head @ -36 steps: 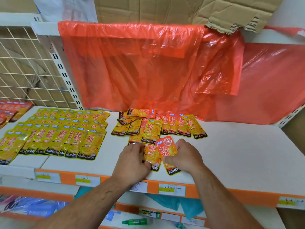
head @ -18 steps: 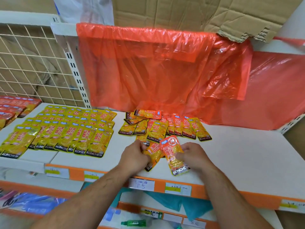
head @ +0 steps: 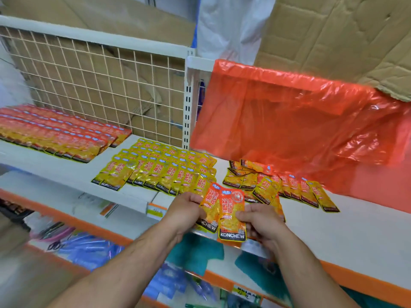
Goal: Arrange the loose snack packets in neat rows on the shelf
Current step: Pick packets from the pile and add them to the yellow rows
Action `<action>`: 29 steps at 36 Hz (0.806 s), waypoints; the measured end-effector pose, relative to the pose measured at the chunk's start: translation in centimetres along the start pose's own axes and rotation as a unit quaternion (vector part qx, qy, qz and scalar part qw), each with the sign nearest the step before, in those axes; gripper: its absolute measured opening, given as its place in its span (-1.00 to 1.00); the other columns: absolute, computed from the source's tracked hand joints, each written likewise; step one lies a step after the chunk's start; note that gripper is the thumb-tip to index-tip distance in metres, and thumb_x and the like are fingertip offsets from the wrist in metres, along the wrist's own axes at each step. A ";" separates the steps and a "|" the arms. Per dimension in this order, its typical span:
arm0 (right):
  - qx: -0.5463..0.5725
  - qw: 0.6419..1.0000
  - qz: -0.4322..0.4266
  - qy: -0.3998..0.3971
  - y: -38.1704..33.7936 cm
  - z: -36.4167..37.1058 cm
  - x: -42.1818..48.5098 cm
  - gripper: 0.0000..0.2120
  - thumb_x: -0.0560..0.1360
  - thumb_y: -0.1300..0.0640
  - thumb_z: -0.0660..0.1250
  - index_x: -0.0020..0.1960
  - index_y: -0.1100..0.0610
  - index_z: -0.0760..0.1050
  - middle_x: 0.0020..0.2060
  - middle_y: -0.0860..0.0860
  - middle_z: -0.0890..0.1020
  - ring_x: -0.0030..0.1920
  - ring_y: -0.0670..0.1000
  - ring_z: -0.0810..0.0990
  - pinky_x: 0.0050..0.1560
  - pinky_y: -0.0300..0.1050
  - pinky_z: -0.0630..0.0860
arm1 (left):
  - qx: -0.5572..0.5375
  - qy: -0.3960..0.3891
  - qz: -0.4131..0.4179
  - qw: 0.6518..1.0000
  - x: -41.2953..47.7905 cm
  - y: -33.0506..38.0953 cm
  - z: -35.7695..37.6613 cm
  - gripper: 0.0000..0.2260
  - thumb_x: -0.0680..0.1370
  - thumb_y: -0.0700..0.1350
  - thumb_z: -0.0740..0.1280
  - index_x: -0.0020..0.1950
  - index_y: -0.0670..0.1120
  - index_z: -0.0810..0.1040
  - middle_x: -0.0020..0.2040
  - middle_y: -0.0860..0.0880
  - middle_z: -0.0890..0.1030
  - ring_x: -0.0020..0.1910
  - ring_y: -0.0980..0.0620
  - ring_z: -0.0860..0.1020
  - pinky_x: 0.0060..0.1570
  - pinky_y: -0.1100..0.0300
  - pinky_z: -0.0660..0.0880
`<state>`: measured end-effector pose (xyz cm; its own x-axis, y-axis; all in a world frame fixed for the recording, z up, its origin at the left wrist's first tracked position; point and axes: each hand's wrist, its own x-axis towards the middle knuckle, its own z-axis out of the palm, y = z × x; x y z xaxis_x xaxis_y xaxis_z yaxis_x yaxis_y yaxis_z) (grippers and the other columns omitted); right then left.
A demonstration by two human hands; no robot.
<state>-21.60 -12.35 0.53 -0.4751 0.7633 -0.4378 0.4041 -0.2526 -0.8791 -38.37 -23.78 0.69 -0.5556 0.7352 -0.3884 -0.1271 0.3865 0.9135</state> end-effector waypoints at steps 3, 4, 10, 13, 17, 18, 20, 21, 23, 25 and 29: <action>-0.012 1.000 -0.013 0.005 -1.3 4.4 -0.6 -0.77 0.50 0.27 0.42 -0.30 0.15 0.46 -0.57 0.03 0.41 -0.60 -0.05 0.28 -0.59 -0.26 0.16 | -0.008 0.009 0.021 1.000 -1.1 -0.5 -4.7 -0.71 0.38 -0.39 0.40 -0.04 -0.03 0.59 -0.21 -0.03 0.64 -0.28 0.00 0.58 -0.32 0.25 0.47; -0.011 1.000 -0.017 0.001 -1.7 5.9 -0.8 -0.79 0.49 0.27 0.42 -0.28 0.16 0.47 -0.58 0.04 0.41 -0.60 -0.05 0.29 -0.60 -0.26 0.17 | -0.017 0.015 0.024 0.999 -1.5 -0.8 -6.4 -0.73 0.39 -0.41 0.39 -0.11 -0.03 0.59 -0.27 0.00 0.63 -0.33 0.03 0.57 -0.33 0.26 0.47; -0.018 0.998 -0.031 -0.059 -4.1 15.9 -2.0 -0.65 0.49 0.26 0.43 -0.36 0.09 0.34 -0.56 0.03 0.35 -0.62 -0.06 0.23 -0.59 -0.36 0.13 | -0.060 0.053 0.010 0.997 -3.5 -3.2 -16.4 -0.73 0.42 -0.46 0.33 -0.21 -0.08 0.54 -0.32 -0.05 0.60 -0.46 0.08 0.52 -0.41 0.29 0.42; -0.032 0.994 -0.051 -0.087 -4.9 21.2 -2.2 -0.71 0.47 0.27 0.44 -0.29 0.11 0.37 -0.55 0.02 0.35 -0.55 -0.05 0.25 -0.59 -0.29 0.15 | -0.084 0.084 0.014 0.993 -4.8 -4.4 -21.4 -0.76 0.42 -0.41 0.37 -0.25 -0.07 0.55 -0.51 0.11 0.56 -0.45 0.09 0.48 -0.43 0.28 0.34; -0.048 0.988 -0.062 -0.131 -6.0 27.5 -2.3 -0.81 0.47 0.25 0.43 -0.24 0.15 0.45 -0.56 0.02 0.37 -0.55 -0.05 0.25 -0.59 -0.26 0.16 | -0.100 0.119 0.009 0.988 -6.1 -6.1 -27.4 -0.90 0.29 -0.25 0.43 -0.21 -0.14 0.68 -0.26 -0.01 0.70 -0.36 0.05 0.58 -0.33 0.23 0.44; -0.048 0.987 -0.062 -0.142 -6.3 28.9 -2.3 -0.83 0.48 0.25 0.43 -0.22 0.16 0.46 -0.56 0.02 0.37 -0.57 -0.06 0.25 -0.59 -0.27 0.16 | -0.110 0.115 -0.001 0.987 -6.3 -6.5 -28.7 -0.84 0.27 -0.23 0.42 -0.18 -0.16 0.69 -0.18 -0.12 0.71 -0.36 0.00 0.58 -0.34 0.22 0.44; -0.048 0.984 -0.060 -0.158 -6.9 31.5 -2.2 -0.81 0.49 0.27 0.42 -0.24 0.16 0.44 -0.55 0.03 0.36 -0.58 -0.07 0.26 -0.60 -0.28 0.16 | -0.136 0.116 -0.016 0.984 -6.6 -7.0 -31.0 -0.88 0.34 -0.28 0.39 -0.17 -0.18 0.68 -0.22 -0.18 0.67 -0.43 0.01 0.54 -0.45 0.29 0.40; -0.047 0.983 -0.061 -0.165 -7.2 32.7 -2.0 -0.78 0.49 0.28 0.42 -0.26 0.15 0.43 -0.55 0.03 0.36 -0.57 -0.07 0.26 -0.60 -0.27 0.17 | -0.141 0.122 -0.019 0.982 -6.8 -7.1 -31.9 -0.88 0.35 -0.28 0.38 -0.18 -0.16 0.69 -0.24 -0.16 0.66 -0.43 0.01 0.53 -0.45 0.30 0.39; -0.050 0.980 -0.068 -0.178 -7.8 34.9 -1.5 -0.76 0.49 0.28 0.41 -0.28 0.14 0.42 -0.53 0.04 0.36 -0.55 -0.06 0.26 -0.59 -0.27 0.16 | -0.154 0.138 -0.016 0.978 -6.7 -7.3 -33.6 -0.88 0.36 -0.27 0.38 -0.27 -0.11 0.70 -0.28 -0.12 0.66 -0.39 0.00 0.52 -0.36 0.23 0.37; -0.058 0.976 -0.073 -0.194 -8.4 37.1 -0.8 -0.77 0.50 0.27 0.41 -0.28 0.13 0.43 -0.54 0.03 0.37 -0.55 -0.07 0.26 -0.57 -0.27 0.16 | -0.160 0.156 -0.012 0.975 -6.0 -8.0 -35.6 -0.80 0.47 -0.34 0.33 -0.28 -0.12 0.64 -0.34 -0.08 0.64 -0.41 0.01 0.51 -0.38 0.24 0.36; -0.068 0.971 -0.076 -0.215 -9.5 41.2 1.1 -0.80 0.48 0.26 0.42 -0.25 0.16 0.44 -0.54 0.04 0.39 -0.53 -0.03 0.27 -0.55 -0.24 0.18 | -0.171 0.177 -0.011 0.969 -4.4 -8.8 -39.0 -0.82 0.52 -0.39 0.27 -0.18 -0.16 0.55 -0.39 -0.08 0.62 -0.50 0.04 0.53 -0.60 0.27 0.41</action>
<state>-58.14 -33.57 0.58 -0.8079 0.4593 -0.3693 0.3898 -0.0534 -0.9193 -66.80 -52.13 -0.89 -0.7887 0.4692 -0.3973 -0.3737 0.1472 0.9158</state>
